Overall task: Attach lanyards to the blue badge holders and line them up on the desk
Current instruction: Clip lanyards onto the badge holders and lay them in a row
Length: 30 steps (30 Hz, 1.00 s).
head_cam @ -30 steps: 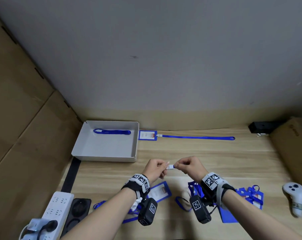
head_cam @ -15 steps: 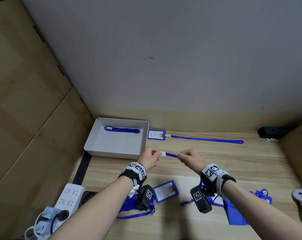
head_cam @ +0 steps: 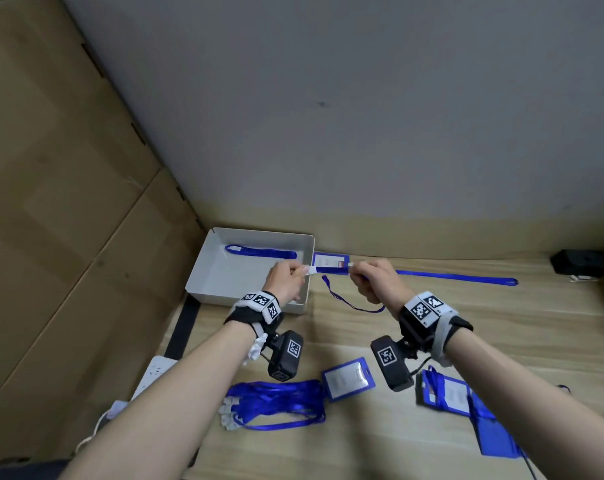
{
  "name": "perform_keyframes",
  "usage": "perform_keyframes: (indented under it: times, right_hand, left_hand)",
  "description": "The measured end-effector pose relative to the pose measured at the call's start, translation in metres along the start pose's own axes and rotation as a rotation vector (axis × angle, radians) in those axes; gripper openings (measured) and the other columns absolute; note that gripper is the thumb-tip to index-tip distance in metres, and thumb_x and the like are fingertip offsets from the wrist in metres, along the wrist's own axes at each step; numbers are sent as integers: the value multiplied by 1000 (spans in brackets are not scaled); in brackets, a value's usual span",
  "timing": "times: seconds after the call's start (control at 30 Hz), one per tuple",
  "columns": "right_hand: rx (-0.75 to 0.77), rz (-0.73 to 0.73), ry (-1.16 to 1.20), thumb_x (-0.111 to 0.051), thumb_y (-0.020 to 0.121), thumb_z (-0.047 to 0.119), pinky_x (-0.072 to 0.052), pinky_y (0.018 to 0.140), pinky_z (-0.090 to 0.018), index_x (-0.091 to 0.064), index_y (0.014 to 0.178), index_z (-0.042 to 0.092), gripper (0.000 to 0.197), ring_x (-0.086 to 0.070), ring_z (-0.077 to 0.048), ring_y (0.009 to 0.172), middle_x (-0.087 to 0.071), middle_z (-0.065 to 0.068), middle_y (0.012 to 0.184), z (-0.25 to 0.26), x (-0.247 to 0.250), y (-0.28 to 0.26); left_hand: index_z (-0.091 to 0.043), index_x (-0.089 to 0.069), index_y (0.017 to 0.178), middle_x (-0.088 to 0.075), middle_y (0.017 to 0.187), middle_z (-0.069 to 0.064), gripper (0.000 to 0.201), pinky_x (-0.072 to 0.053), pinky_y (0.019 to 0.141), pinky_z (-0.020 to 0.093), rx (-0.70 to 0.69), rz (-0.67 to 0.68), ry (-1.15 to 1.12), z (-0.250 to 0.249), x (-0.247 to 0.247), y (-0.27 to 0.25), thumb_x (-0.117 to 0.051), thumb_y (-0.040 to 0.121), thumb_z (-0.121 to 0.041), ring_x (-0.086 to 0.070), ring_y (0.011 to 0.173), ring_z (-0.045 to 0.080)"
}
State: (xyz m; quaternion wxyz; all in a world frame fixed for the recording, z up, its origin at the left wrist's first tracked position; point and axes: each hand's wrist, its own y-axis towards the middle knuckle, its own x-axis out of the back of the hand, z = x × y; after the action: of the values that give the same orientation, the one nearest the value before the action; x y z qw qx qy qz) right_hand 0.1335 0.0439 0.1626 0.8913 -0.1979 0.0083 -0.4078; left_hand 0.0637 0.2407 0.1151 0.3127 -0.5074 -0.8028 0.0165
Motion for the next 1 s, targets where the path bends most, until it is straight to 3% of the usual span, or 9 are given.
perform_keyframes:
  times: [0.1, 0.2, 0.27, 0.33, 0.43, 0.57, 0.77, 0.87, 1.0]
  right_hand:
    - [-48, -22, -110, -50, 72, 28, -22, 47, -27, -41, 54, 15, 24, -27, -17, 49, -35, 0, 50, -51, 23, -9]
    - [-127, 37, -422, -48, 69, 38, -46, 65, -39, -59, 54, 18, 28, -54, -23, 60, -60, -2, 57, -112, 56, -12]
    - [-198, 71, -537, -46, 69, 46, -50, 74, -42, -64, 57, 20, 34, -60, -26, 75, -66, -4, 67, -149, 75, -10]
    - [-215, 63, -657, -45, 71, 51, -48, 77, -42, -63, 60, 18, 39, -55, -29, 84, -63, -4, 72, -172, 85, -7]
    - [-222, 71, -707, -53, 80, 41, -47, 82, -40, -64, 61, 23, 28, -53, -29, 92, -65, -3, 80, -199, 92, 3]
    - [-217, 115, -751, -52, 90, 40, -45, 83, -39, -71, 80, 18, 31, -50, -27, 98, -62, -3, 83, -216, 86, 18]
    - [-154, 123, -891, -53, 92, 39, -46, 84, -37, -74, 99, 26, 26, -47, -27, 107, -67, -2, 102, -222, 71, 34]
    - [-133, 134, -1002, -50, 93, 40, -42, 79, -35, -73, 103, 28, 28, -46, -27, 106, -62, -2, 106, -224, 67, 38]
    - [-149, 131, -1047, -48, 94, 40, -40, 82, -34, -71, 108, 27, 30, -44, -26, 108, -59, -1, 110, -226, 65, 38]
  left_hand:
    - [-18, -63, 83, -59, 67, -1, 19, -59, 67, 39, 59, 81, 18, 22, -40, -3, -56, 98, -26, -57, 61, 19]
    - [-15, -65, 83, -61, 66, 0, 16, -56, 63, 38, 111, 183, 44, 44, -82, -10, -61, 96, -22, -58, 64, 21]
    - [-13, -67, 79, -60, 64, 1, 15, -56, 60, 38, 134, 238, 60, 57, -108, -11, -65, 93, -18, -57, 61, 21]
    - [-13, -68, 78, -60, 66, 1, 12, -54, 49, 30, 159, 248, 80, 67, -125, -12, -69, 90, -16, -57, 56, 17]
    - [-12, -71, 79, -57, 60, -2, 9, -42, 41, 21, 197, 212, 79, 78, -144, -10, -69, 88, -13, -48, 44, 10]
    - [-18, -69, 78, -62, 61, -3, 7, -44, 52, 24, 253, 152, 134, 92, -146, -7, -72, 84, -16, -52, 48, 17]
    - [-33, -57, 82, -61, 63, -10, 24, -51, 61, 36, 328, 100, 174, 118, -137, -6, -76, 75, -21, -56, 55, 18]
    - [-32, -58, 79, -62, 62, -9, 21, -53, 63, 35, 330, 126, 201, 122, -137, -7, -75, 69, -24, -55, 54, 18]
    - [-28, -65, 75, -65, 69, -11, 14, -55, 73, 29, 335, 133, 310, 119, -139, -4, -78, 74, -27, -68, 74, 18]
